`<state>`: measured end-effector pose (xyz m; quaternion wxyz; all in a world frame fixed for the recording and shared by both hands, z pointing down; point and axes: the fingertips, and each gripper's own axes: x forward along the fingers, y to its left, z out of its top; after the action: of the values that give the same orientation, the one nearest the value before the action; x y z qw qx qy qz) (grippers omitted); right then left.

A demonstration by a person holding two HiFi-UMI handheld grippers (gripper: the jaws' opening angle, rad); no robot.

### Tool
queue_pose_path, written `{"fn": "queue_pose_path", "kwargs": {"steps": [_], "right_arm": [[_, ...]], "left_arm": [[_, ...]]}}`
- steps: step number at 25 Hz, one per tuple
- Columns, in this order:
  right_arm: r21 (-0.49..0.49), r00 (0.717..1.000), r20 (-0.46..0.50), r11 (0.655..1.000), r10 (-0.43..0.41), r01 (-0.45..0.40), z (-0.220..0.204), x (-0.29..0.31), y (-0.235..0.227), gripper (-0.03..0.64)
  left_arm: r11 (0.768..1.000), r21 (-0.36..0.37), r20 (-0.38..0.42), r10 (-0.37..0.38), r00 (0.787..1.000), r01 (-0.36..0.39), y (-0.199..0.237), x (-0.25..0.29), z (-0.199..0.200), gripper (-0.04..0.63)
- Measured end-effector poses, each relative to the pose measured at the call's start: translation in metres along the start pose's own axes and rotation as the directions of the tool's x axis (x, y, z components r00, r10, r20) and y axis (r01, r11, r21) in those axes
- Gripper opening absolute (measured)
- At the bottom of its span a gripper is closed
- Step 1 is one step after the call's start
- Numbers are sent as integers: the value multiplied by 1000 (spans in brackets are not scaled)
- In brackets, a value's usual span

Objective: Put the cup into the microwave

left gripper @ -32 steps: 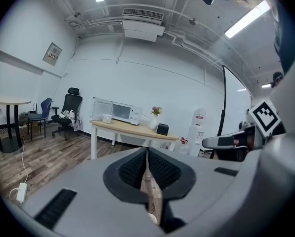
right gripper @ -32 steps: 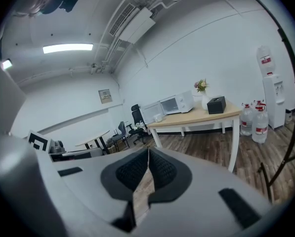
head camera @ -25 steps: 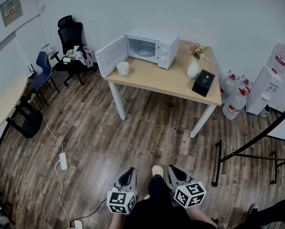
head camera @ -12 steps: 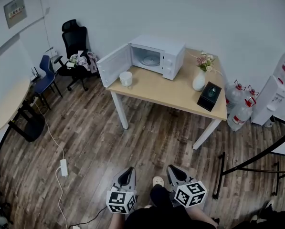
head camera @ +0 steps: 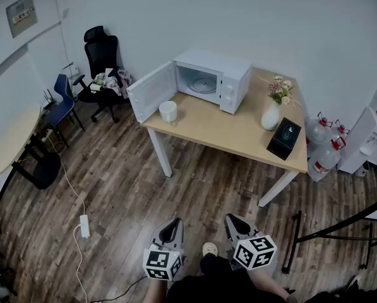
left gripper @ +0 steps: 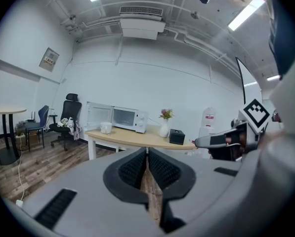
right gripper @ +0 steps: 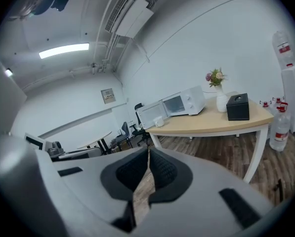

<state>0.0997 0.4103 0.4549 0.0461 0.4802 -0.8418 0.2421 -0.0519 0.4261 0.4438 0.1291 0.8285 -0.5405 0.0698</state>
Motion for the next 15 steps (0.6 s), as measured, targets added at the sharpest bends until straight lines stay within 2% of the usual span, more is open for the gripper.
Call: {"fn": "queue_pose_path", "kwargs": {"steps": [3,7,15], "right_arm": [[9,1000,-7,1000,2,-2,7,15,-14,-5],[17,1000,-13,1000,15,-14,19,37,-25,-5],[34,999,-31,999,35,-34,34,67,-53,-5]], "left_arm": [[1000,18,17,0,1000,-1,0,18,15,14],[1000,1,40,19,999,-19,5,37,33,14],[999,-16,13,53,999,-52,18,80,33,14]]}}
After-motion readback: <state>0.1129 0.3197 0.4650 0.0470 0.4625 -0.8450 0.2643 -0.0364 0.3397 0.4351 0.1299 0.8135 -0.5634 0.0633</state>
